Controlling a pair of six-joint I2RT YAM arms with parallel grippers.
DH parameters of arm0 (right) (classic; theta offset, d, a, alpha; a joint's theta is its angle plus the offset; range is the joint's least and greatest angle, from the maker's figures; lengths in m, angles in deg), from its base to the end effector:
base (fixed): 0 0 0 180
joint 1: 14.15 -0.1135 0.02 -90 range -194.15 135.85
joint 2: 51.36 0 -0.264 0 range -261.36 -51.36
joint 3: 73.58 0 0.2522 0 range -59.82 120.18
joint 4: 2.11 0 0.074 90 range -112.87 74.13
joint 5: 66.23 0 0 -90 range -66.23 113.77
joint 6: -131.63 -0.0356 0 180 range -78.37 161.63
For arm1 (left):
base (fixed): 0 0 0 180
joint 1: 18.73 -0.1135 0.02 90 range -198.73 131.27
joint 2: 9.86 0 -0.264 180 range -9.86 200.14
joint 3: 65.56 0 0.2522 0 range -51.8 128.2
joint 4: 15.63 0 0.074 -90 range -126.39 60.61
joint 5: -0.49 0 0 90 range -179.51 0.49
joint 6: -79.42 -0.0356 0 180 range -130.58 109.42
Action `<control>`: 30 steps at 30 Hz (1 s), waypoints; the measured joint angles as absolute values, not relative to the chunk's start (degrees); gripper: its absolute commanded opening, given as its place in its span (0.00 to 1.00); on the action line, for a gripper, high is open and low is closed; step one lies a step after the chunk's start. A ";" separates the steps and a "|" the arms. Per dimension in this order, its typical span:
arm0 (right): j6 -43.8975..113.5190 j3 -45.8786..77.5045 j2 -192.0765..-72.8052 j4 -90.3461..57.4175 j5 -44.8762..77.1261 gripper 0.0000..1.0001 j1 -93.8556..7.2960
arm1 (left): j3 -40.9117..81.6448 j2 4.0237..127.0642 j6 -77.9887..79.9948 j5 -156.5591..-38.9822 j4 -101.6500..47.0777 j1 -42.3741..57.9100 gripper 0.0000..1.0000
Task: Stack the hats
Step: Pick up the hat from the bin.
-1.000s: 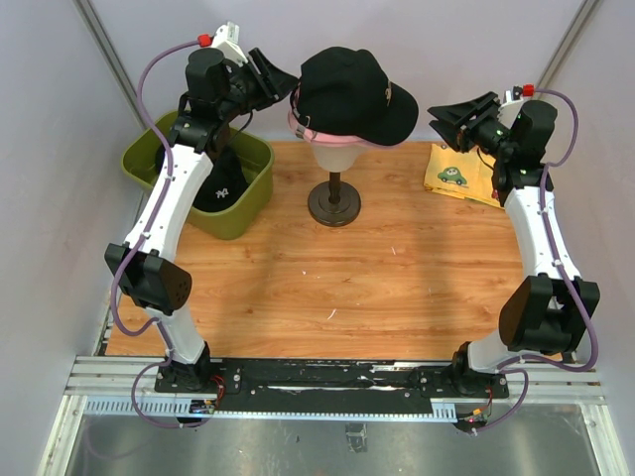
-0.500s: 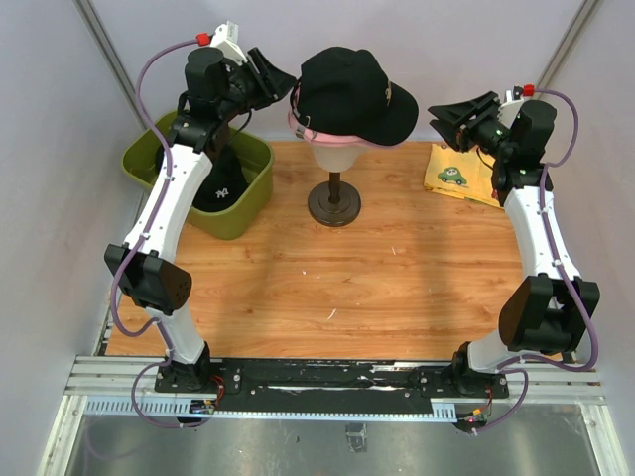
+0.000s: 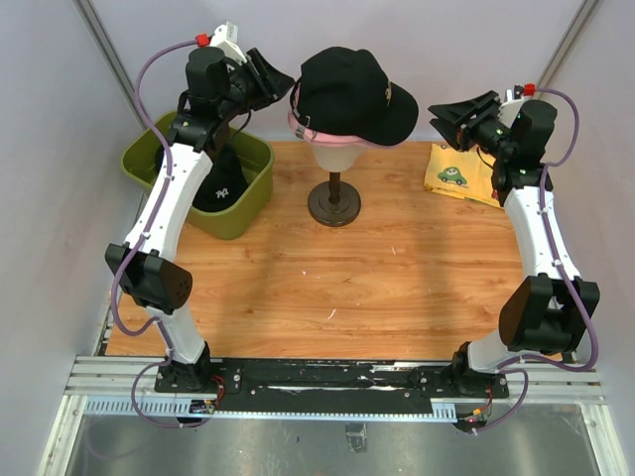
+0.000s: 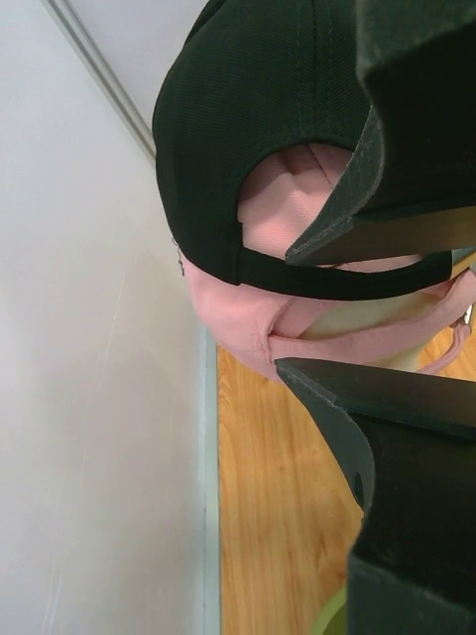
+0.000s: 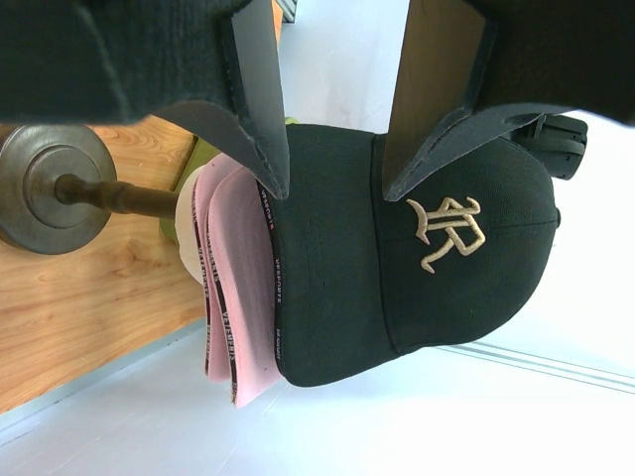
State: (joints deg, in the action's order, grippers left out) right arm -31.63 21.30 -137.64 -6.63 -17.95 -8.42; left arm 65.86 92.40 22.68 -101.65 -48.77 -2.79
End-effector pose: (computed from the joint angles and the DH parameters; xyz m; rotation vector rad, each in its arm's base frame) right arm 0.3532 -0.0116 0.4218 0.5080 1.6369 1.4493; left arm 0.3872 -0.1184 0.4868 -0.0891 1.7024 -0.8228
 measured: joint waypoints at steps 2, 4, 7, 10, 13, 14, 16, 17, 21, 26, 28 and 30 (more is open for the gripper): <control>-31.65 21.30 -137.64 -6.59 -17.95 0.44 -8.42 | 65.36 92.18 22.81 -101.00 -48.90 -2.79 0.46; -31.63 21.30 -137.64 -6.70 -17.86 0.44 -8.44 | 64.03 91.39 23.18 -100.47 -49.16 -2.79 0.46; -31.56 21.34 -137.53 -7.05 -17.42 0.44 -8.48 | 61.41 89.42 24.12 -99.53 -49.84 -2.79 0.46; -31.23 21.39 -137.14 -8.01 -16.72 0.44 -8.55 | 60.66 87.72 24.73 -98.85 -50.97 -2.74 0.46; -30.36 21.41 -136.18 -9.45 -16.00 0.44 -9.03 | 60.42 85.66 25.26 -98.22 -51.98 -2.42 0.46; -30.19 21.41 -135.70 -9.93 -15.76 0.44 -9.33 | 60.33 84.99 25.28 -98.15 -52.26 -2.20 0.46; -29.86 21.37 -134.51 -10.55 -15.33 0.44 -10.08 | 60.33 83.87 25.28 -98.13 -52.53 -1.72 0.47; -29.70 21.24 -133.77 -10.70 -15.02 0.44 -10.38 | 60.33 83.28 25.26 -98.13 -52.70 -1.52 0.47; -28.96 21.21 -131.54 -10.96 -13.90 0.44 -11.61 | 60.33 82.14 25.02 -98.11 -53.38 -1.24 0.47; -28.50 21.21 -131.11 -11.07 -12.81 0.44 -13.07 | 60.33 81.99 24.30 -97.50 -54.25 -1.24 0.47; -28.39 21.21 -131.24 -11.25 -12.57 0.44 -13.18 | 60.36 81.99 24.23 -97.06 -54.56 -1.24 0.46; -28.33 21.21 -131.30 -11.29 -12.57 0.44 -13.18 | 60.36 81.99 24.34 -96.73 -54.60 -1.24 0.46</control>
State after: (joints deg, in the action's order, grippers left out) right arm -28.33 21.21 -131.30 -11.29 -12.57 -13.18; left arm 60.36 81.99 24.34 -96.73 -54.60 -1.24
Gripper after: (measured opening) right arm 0.439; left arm 0.465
